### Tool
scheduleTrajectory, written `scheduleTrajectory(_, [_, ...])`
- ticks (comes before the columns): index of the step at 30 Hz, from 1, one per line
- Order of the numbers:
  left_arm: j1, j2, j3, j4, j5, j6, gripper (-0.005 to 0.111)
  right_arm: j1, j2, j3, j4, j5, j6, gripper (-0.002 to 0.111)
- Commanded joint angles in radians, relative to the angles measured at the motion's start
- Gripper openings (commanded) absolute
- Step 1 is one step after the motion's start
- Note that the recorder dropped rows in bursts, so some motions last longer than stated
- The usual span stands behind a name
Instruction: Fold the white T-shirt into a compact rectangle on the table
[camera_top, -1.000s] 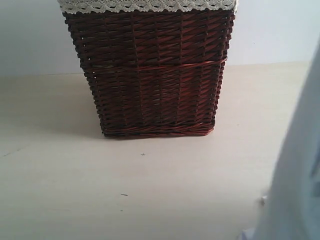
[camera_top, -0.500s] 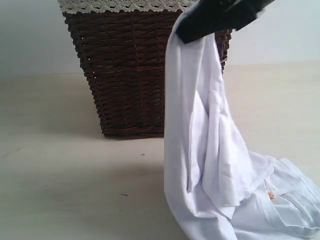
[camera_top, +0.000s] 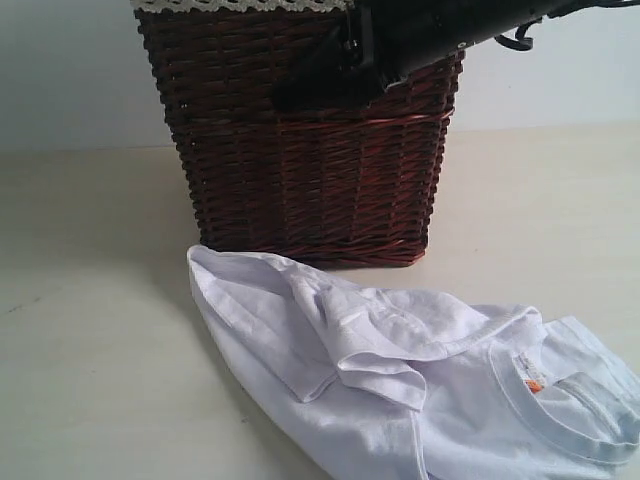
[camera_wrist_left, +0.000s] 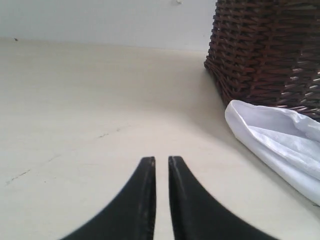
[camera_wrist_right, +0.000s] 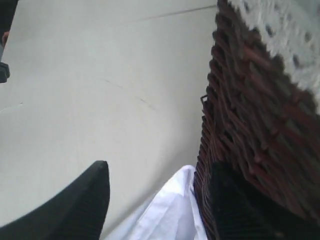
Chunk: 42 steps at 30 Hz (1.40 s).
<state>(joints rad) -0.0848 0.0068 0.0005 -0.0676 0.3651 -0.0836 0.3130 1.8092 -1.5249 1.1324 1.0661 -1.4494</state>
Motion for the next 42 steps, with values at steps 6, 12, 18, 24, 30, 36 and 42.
scheduleTrajectory(6, [-0.006, -0.007, -0.001, 0.002, -0.006, 0.003, 0.012, -0.003, -0.263, 0.016, -0.491, 0.155, 0.110, 0.058])
scheduleTrajectory(12, [-0.006, -0.007, -0.001, 0.002, -0.006, 0.003, 0.012, -0.107, -0.363, 0.278, -0.712, 0.155, 0.171, 0.058])
scheduleTrajectory(18, [-0.006, -0.007, -0.001, 0.002, -0.006, 0.003, 0.012, -0.169, -0.363, 0.599, -0.647, 0.155, 0.158, 0.058])
scheduleTrajectory(24, [-0.006, -0.007, -0.001, 0.002, -0.006, 0.003, 0.012, -0.169, -0.283, 0.729, -0.611, 0.025, 0.136, 0.058])
scheduleTrajectory(30, [-0.006, -0.007, -0.001, 0.002, -0.006, 0.003, 0.012, -0.169, -0.202, 0.740, -0.609, -0.142, 0.136, 0.054])
scheduleTrajectory(36, [-0.006, -0.007, -0.001, 0.002, -0.006, 0.003, 0.012, -0.168, -0.158, 0.740, -0.609, -0.198, 0.143, 0.025])
scheduleTrajectory(42, [-0.006, -0.007, -0.001, 0.002, -0.006, 0.003, 0.012, -0.168, -0.208, 0.738, -0.609, -0.206, 0.146, 0.000])
